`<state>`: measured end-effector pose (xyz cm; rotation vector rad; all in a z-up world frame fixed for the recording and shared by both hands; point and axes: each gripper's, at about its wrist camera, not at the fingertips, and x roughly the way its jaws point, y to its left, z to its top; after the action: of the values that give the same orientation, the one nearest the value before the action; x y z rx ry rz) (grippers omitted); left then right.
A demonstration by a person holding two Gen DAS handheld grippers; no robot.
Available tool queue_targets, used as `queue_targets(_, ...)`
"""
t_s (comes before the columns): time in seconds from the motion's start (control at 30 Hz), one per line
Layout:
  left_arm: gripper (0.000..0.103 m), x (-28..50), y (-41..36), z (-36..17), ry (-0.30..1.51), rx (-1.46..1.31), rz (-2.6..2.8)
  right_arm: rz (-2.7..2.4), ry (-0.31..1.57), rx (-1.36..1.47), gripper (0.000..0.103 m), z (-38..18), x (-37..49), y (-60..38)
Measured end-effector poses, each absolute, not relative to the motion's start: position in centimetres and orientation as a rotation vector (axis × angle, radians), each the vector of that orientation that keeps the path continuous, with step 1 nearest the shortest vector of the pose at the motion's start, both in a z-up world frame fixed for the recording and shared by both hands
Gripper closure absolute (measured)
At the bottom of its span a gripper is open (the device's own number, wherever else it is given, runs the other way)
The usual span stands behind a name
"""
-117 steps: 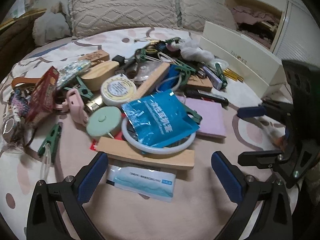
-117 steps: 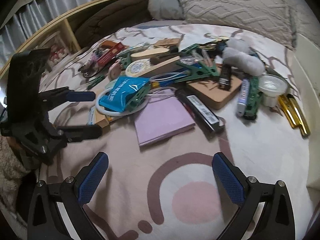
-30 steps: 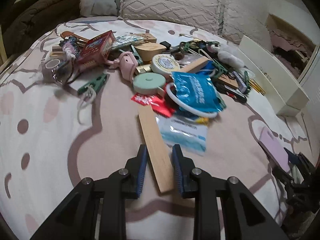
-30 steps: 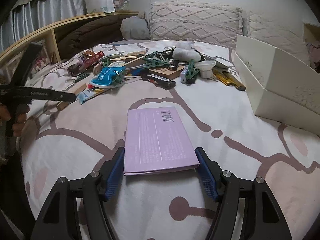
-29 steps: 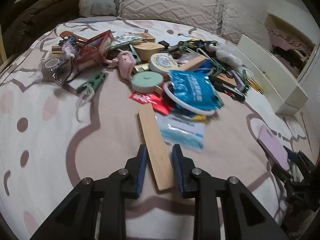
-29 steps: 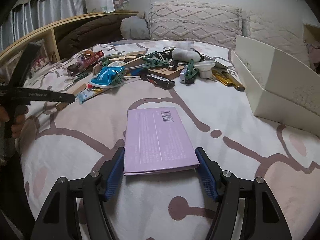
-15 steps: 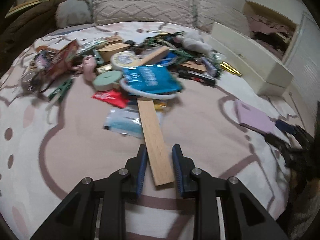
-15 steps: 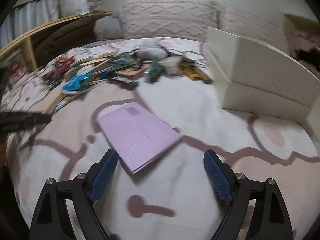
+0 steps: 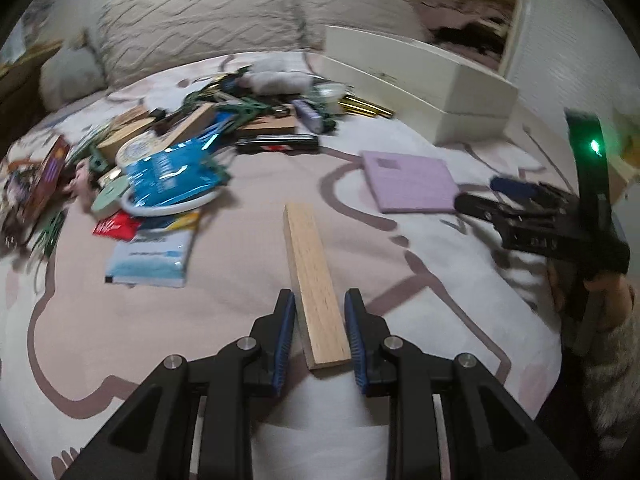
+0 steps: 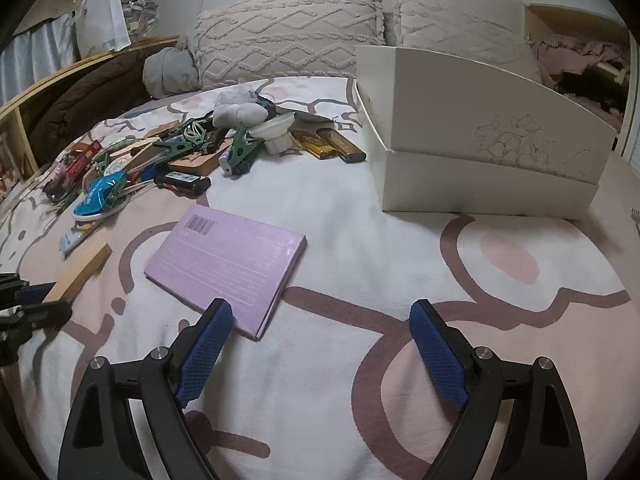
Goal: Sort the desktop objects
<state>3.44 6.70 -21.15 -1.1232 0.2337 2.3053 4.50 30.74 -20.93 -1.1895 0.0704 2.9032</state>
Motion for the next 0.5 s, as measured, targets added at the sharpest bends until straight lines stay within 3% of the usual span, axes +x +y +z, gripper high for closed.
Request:
queue_targets(0.13, 0.076, 3.7, 7.1, -21.1, 0.287, -1.109, 2.295, 2.913, 0.102, -1.192, 0.012, -21.1, 4.4, 31.1)
queue_targets(0.17, 0.066, 3.8, 7.1, -21.0, 0.302, -1.108, 2.301, 2.919, 0.104, -1.190, 0.011, -21.0, 4.4, 31.1)
queue_targets(0.2, 0.047, 3.9, 7.1, -21.0, 0.327, -1.108, 2.321, 2.927, 0.105, -1.188, 0.011, -21.0, 4.4, 31.1)
queue_targets(0.27, 0.029, 4.0, 7.0, -21.0, 0.382, -1.098, 2.365, 2.974, 0.105, -1.184, 0.010, -21.0, 4.7, 30.8)
queue_targets(0.5, 0.025, 3.8, 6.3, -21.2, 0.439, -1.114, 2.396, 3.009, 0.004, -1.203, 0.010, -21.2, 4.8, 29.4)
